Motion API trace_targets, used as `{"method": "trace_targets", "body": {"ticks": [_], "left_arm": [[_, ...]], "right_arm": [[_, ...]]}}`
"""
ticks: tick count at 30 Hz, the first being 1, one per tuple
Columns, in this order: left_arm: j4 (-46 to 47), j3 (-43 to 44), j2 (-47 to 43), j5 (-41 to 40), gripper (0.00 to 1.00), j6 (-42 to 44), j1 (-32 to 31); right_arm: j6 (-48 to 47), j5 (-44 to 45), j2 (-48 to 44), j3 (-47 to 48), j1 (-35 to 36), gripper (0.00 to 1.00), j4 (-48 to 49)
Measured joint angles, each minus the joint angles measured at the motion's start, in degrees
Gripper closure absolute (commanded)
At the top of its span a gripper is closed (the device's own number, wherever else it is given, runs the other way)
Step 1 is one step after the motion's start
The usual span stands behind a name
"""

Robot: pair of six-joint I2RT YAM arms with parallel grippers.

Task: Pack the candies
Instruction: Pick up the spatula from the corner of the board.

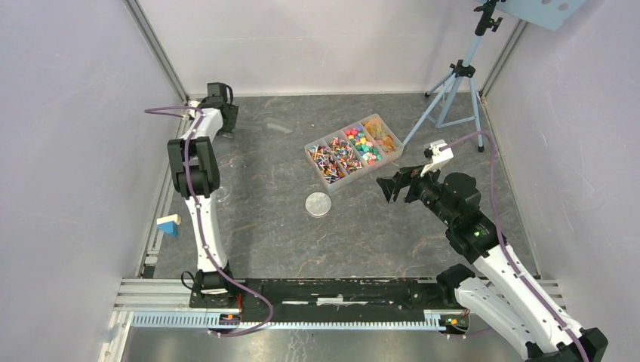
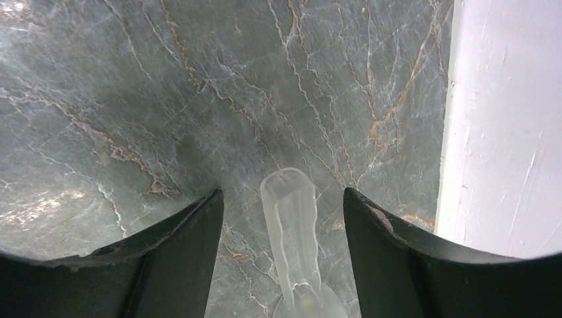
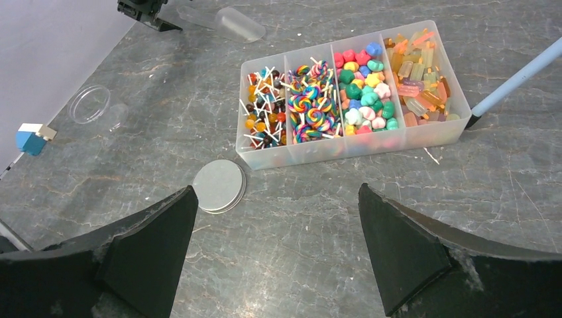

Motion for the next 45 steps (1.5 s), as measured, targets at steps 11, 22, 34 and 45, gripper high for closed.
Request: {"method": "trace_targets", "body": {"ticks": [11, 22, 34, 45], "left_arm": [[-0.37, 0.0, 0.72, 0.42, 0.78, -0.07, 0.0], [-0.04, -9.84, -6.16, 3.5, 0.98, -0.02, 0.07], [5.7, -35.41, -31.78, 13.31, 0.98, -5.84, 0.07], [10.6, -46.47, -48.19, 20.46, 0.98, -3.5, -1.05]], "right_arm": [[0.52, 0.22, 0.83, 0.0, 0.0, 0.02, 0.26], [1.44, -2.21, -1.88, -1.42, 0.0, 0.02, 2.78], [-1.18, -7.87, -8.37, -12.74, 0.0, 0.05, 21.68], [-0.35, -11.65, -0.26, -13.4, 0.0, 0.11, 32.59]]}}
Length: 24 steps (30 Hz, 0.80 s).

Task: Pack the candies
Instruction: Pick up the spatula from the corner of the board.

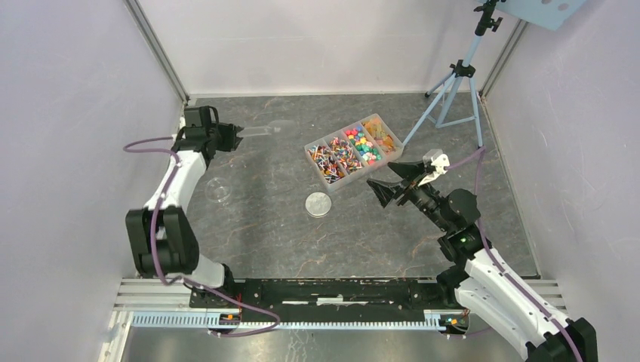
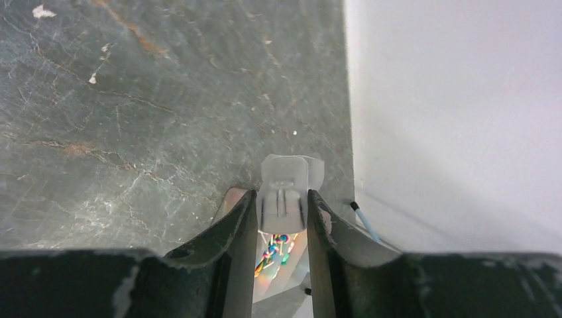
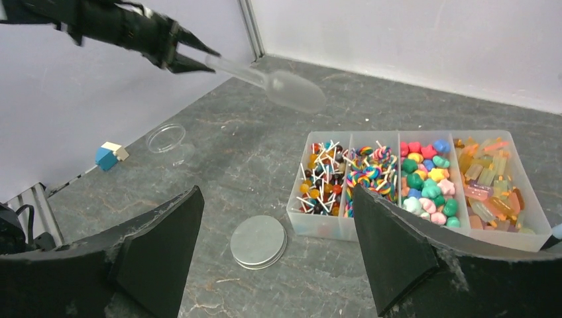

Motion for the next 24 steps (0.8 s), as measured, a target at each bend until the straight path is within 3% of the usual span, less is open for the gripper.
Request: {"method": "trace_targets", "body": {"ticks": [6, 12, 16, 24], "left_arm": [[-0.07, -2.86, -14.84, -7.13, 0.98, 9.07, -3.85], [3.02, -6.86, -27.5, -15.26, 0.98, 22.05, -15.47], [6.54, -13.88, -35.34, -17.99, 0.98, 29.18, -23.63], [12.2, -25.81, -44.81, -20.57, 0.98, 37.35, -33.0]], "right_arm": [[0.48, 0.57, -0.63, 0.22, 0.0, 0.11, -2.34], [5.66, 1.57, 1.49, 4.79, 0.0, 0.11, -8.96], [18.71, 1.38, 4.35, 5.73, 0.0, 0.16, -9.31], [48.41, 5.84, 11.89, 3.1, 6.05, 0.14, -6.45]]}}
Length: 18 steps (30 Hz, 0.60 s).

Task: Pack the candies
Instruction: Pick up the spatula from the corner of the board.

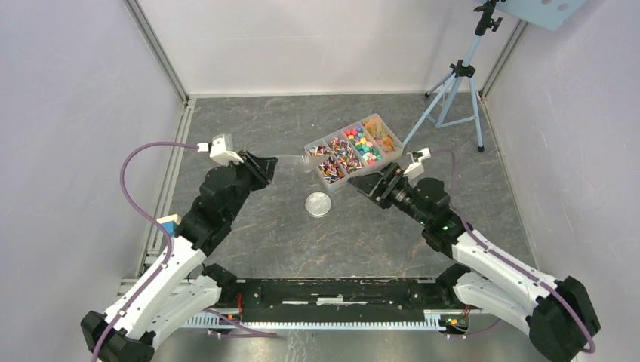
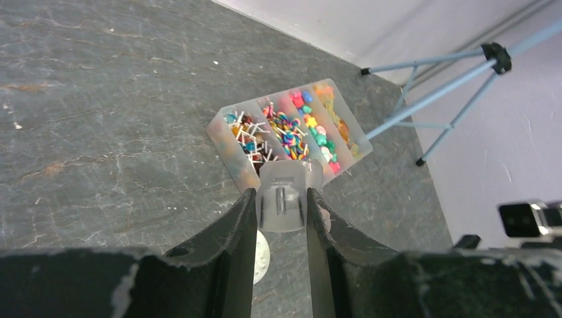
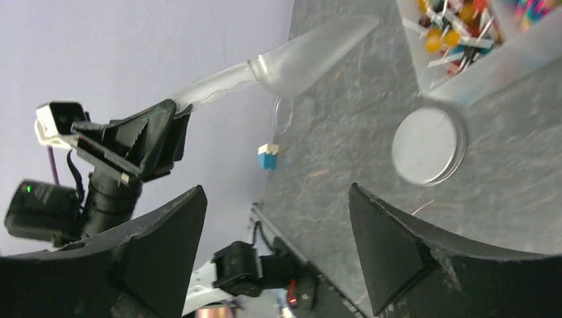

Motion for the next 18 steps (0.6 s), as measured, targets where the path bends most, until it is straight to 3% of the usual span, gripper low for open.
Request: {"method": "trace_targets", "body": {"ticks": [9, 18], "left_arm": [[3.45, -1.49, -2.16, -4.74, 0.98, 6.97, -11.1], [6.62, -5.55, -5.51, -5.11, 0.98, 9.2, -14.08]], "right_arm": [[15.61, 7.72, 14.01, 12.87, 11.08, 0.16, -5.44], [23.19, 10.6, 24.35, 18.69, 15.61, 0.19, -2.97]]}}
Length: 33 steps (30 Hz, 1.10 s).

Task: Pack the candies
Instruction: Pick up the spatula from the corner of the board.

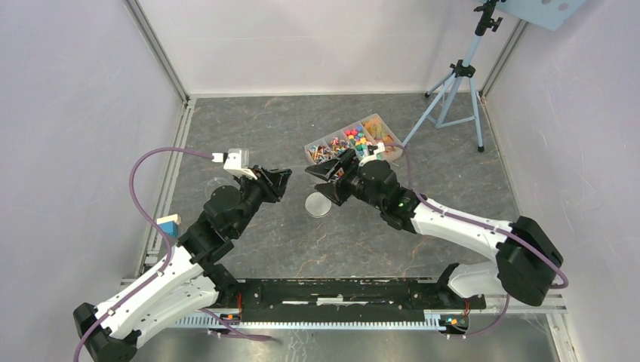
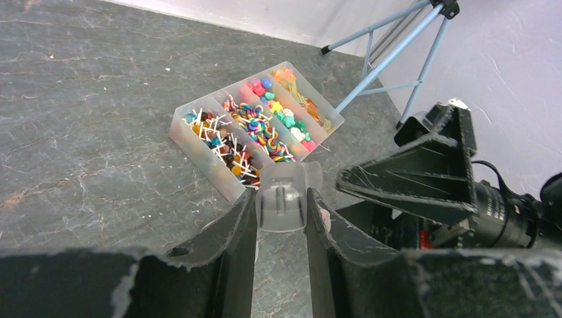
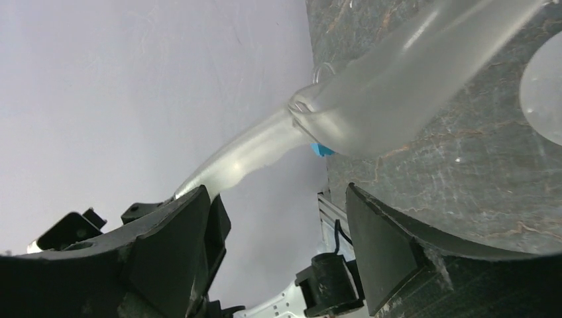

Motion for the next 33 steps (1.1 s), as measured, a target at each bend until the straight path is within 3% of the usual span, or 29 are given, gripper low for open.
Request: {"method": "trace_targets", "body": {"ticks": [8, 19, 22, 25, 27, 29, 33], "left_arm": [[1.27, -0.72, 0.0, 2.08, 0.98, 1.42, -0.63], [1.14, -1.6, 1.18, 5.7, 0.94, 1.73, -0.72], [1.44, -1.6, 1.75, 6.62, 0.77, 1.73, -0.7], [1.38, -1.6, 2.12, 7.21, 0.38, 1.7, -0.68], [1.29, -1.57, 2.1, 8.5, 0.23, 1.81, -0.72], [0.74, -1.42, 2.03, 9.73, 0.16, 1.7, -1.01], [-4.68, 0.61, 1.46, 9.94, 0.14, 1.64, -1.05]], "right_arm": [[2.73, -0.26, 7.13, 4.83, 0.28, 0.35, 3.06], [4.63, 0.13, 8.66, 5.01, 0.28, 0.81, 11.19], [4.48, 0.37, 8.63, 3.96, 0.22, 0.86, 13.0], [3.89, 0.44, 8.63, 3.1, 0.11, 0.89, 14.47], [3.02, 0.37, 8.61, 1.79, 0.11, 0.94, 16.81], [1.9, 0.07, 8.59, -0.42, 0.02, 0.97, 19.93], [-0.74, -3.54, 8.59, -5.88, -1.36, 1.0, 26.67]]}}
